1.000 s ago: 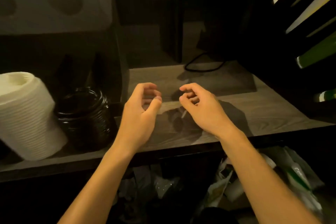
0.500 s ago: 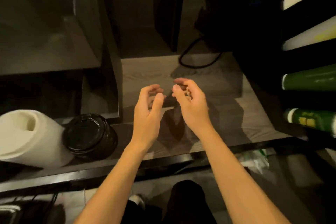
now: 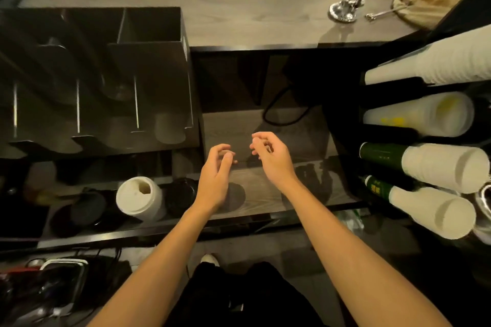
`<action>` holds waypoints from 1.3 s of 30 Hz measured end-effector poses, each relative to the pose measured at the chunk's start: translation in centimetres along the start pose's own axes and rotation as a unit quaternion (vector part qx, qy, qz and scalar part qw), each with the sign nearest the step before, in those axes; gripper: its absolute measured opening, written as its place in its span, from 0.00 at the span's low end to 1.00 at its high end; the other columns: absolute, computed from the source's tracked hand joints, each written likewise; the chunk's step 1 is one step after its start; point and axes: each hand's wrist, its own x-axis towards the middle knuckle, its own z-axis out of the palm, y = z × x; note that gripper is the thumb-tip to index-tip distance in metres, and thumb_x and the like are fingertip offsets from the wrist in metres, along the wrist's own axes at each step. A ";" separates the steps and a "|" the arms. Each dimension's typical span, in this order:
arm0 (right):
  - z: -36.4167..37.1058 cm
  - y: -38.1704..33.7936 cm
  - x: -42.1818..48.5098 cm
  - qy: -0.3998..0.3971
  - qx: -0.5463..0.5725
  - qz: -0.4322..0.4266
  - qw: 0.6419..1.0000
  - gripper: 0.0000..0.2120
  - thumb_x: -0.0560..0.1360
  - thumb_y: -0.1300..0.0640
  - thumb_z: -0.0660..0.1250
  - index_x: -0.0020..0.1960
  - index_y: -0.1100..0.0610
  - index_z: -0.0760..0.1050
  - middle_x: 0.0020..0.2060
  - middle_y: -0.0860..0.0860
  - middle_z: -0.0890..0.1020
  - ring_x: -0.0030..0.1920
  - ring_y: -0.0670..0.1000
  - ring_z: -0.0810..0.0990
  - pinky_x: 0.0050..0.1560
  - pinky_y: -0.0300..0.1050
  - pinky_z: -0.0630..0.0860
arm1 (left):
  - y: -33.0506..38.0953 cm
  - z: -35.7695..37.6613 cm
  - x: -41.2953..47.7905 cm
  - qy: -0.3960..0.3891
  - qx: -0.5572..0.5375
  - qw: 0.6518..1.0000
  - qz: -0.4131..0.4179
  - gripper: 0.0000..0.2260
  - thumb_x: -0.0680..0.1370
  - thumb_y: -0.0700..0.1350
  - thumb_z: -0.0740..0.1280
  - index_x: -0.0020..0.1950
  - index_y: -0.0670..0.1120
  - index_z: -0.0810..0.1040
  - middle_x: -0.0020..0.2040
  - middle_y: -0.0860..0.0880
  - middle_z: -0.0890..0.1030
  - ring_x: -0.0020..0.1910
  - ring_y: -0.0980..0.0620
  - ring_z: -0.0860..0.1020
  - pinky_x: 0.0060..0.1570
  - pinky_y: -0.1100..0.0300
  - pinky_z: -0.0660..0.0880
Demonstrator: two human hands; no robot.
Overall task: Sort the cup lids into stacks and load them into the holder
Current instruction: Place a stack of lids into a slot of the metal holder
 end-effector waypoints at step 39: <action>10.0 3.1 -0.5 -0.315 -0.135 0.133 0.930 0.28 0.80 0.34 0.60 0.74 0.48 0.65 0.69 0.50 0.69 0.66 0.50 0.73 0.67 0.51 0.71 | -6.0 -4.8 -6.3 0.309 0.044 0.898 -0.311 0.14 0.82 0.59 0.63 0.47 0.49 0.74 0.41 0.47 0.81 0.45 0.44 0.82 0.50 0.45 0.79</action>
